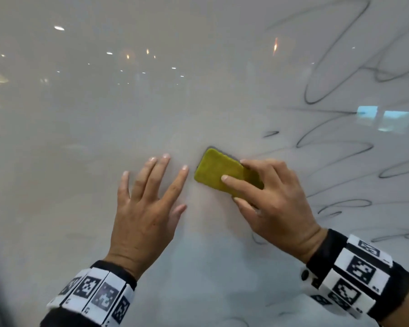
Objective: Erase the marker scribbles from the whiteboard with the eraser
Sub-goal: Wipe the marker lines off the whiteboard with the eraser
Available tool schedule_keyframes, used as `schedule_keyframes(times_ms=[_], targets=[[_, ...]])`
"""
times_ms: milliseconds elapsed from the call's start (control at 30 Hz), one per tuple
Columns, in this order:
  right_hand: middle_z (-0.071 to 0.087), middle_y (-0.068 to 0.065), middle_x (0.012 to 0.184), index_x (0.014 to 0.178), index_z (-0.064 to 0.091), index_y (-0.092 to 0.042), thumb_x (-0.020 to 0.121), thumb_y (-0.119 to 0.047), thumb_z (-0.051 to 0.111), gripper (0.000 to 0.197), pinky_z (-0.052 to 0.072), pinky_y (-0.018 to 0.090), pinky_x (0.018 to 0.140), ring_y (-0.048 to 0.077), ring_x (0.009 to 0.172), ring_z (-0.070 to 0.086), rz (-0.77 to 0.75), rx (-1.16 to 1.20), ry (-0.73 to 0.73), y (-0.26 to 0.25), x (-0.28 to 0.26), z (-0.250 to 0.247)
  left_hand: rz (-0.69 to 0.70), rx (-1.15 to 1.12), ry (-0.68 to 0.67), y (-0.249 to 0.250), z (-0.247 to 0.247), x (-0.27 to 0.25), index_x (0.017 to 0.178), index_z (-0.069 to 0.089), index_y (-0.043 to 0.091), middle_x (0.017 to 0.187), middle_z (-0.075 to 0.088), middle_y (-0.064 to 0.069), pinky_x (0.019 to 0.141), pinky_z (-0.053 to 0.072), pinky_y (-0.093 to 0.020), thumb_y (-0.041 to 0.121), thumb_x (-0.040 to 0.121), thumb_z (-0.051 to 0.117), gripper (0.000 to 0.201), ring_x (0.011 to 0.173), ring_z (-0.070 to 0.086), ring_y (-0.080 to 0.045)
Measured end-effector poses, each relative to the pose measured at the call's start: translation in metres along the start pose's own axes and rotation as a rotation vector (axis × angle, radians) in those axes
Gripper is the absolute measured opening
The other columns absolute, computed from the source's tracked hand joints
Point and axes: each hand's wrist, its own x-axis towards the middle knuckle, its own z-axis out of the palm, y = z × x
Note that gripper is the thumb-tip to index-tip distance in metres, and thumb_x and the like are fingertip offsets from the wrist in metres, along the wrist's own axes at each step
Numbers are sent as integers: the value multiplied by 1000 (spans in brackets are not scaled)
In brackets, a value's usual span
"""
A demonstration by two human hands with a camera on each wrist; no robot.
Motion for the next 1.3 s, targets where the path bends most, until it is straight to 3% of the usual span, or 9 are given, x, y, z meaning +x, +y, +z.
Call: schedule_keyframes(times_ms=[67, 167, 367, 567, 700, 800, 933, 1133, 1300], targets=[[65, 17, 116, 115, 73, -24, 79, -18, 74, 36, 47, 44, 77, 37, 96, 57, -47, -3, -31, -4, -7, 2, 2, 7, -34, 0, -6, 14, 150, 40, 24, 160, 27, -12, 105, 31, -69, 39, 87, 70, 71, 145, 30, -35], [66, 15, 116, 114, 72, -26, 77, -17, 76, 39, 47, 43, 77, 36, 94, 59, -143, -23, -107, 4, -5, -6, -10, 29, -143, -2, -12, 30, 153, 32, 27, 164, 18, -11, 101, 31, -74, 50, 69, 81, 100, 148, 23, -37], [62, 16, 118, 117, 72, -23, 78, -19, 74, 39, 46, 44, 72, 37, 97, 55, 115, -79, 90, 37, 29, -35, -20, 37, -225, 2, -18, 38, 154, 28, 28, 165, 15, -10, 95, 31, -79, 53, 57, 87, 116, 148, 22, -39], [64, 17, 114, 116, 69, -23, 76, -16, 74, 41, 47, 43, 72, 37, 93, 59, -110, -60, -99, 30, 12, -30, 62, 55, -166, 17, -35, 90, 157, 19, 23, 165, 8, -15, 104, 26, -76, 59, 46, 89, 136, 150, 16, -39], [62, 19, 116, 118, 70, -21, 82, -19, 71, 36, 48, 46, 74, 38, 93, 56, 69, -103, 75, 64, 51, -54, 63, 91, -232, 20, -35, 112, 158, 16, 24, 165, 6, -14, 104, 26, -77, 65, 35, 90, 148, 151, 12, -38], [62, 20, 116, 118, 70, -19, 81, -17, 73, 37, 48, 47, 74, 39, 93, 56, 110, -106, 129, 62, 52, -53, 71, 104, -239, 18, -35, 111, 158, 17, 24, 166, 5, -14, 102, 27, -77, 66, 34, 89, 149, 151, 12, -37], [64, 18, 116, 116, 71, -22, 76, -15, 74, 40, 45, 42, 73, 37, 94, 58, -94, -111, -53, 46, 33, -44, 79, 98, -224, 19, -35, 111, 158, 19, 24, 166, 6, -13, 101, 28, -78, 64, 33, 90, 149, 150, 14, -39], [60, 15, 117, 120, 70, -21, 79, -23, 74, 42, 49, 47, 74, 36, 96, 54, 176, -117, 159, 71, 88, -66, 45, 64, -185, 28, -43, 115, 152, 36, 19, 159, 26, -19, 100, 33, -75, 59, 37, 92, 134, 144, 29, -41], [61, 16, 115, 120, 69, -21, 79, -23, 75, 42, 50, 45, 71, 36, 93, 56, 69, -98, 93, 53, 76, -53, 25, 18, -92, 37, -49, 137, 144, 44, 15, 152, 37, -19, 97, 38, -70, 55, 34, 94, 127, 137, 36, -37]])
